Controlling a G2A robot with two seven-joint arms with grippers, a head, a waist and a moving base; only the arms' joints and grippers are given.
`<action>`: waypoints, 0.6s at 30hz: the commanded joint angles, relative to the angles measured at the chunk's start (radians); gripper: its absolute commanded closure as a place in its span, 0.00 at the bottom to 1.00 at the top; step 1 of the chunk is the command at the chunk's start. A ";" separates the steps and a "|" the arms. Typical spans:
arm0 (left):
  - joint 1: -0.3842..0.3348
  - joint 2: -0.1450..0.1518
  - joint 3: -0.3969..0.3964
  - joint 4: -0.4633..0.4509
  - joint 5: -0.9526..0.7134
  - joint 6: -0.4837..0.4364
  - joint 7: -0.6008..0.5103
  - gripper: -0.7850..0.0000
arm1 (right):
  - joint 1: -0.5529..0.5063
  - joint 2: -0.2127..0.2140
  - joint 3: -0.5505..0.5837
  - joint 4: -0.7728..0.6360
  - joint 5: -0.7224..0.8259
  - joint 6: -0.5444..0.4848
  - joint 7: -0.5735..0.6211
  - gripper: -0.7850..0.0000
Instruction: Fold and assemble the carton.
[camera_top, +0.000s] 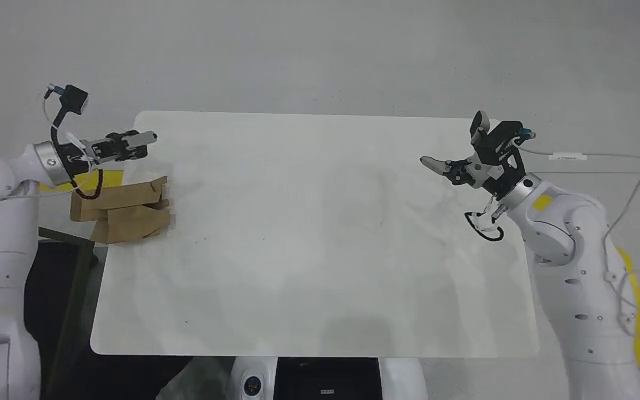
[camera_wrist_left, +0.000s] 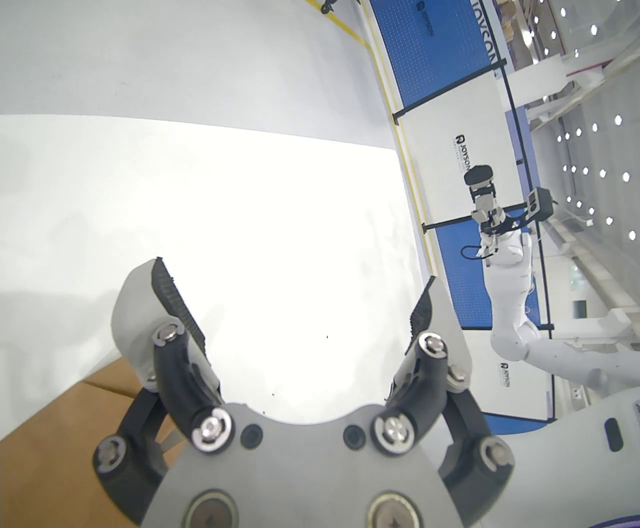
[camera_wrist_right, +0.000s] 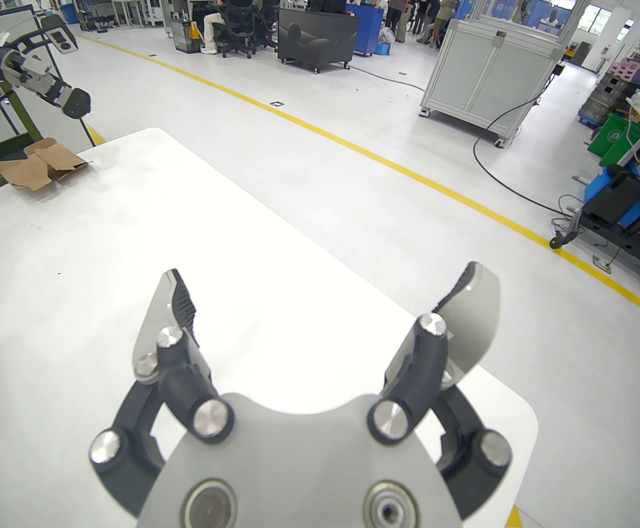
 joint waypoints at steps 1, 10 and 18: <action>-0.017 0.006 0.004 0.049 -0.001 0.000 0.000 0.00 | 0.000 0.000 0.000 0.000 0.000 0.000 0.000 0.00; -0.098 0.038 0.016 0.254 0.055 0.007 -0.007 0.00 | 0.000 0.000 0.000 0.000 0.000 0.000 0.000 0.00; -0.185 0.064 0.007 0.445 0.131 0.008 0.051 0.00 | 0.000 0.000 0.000 0.000 0.000 0.000 0.000 0.00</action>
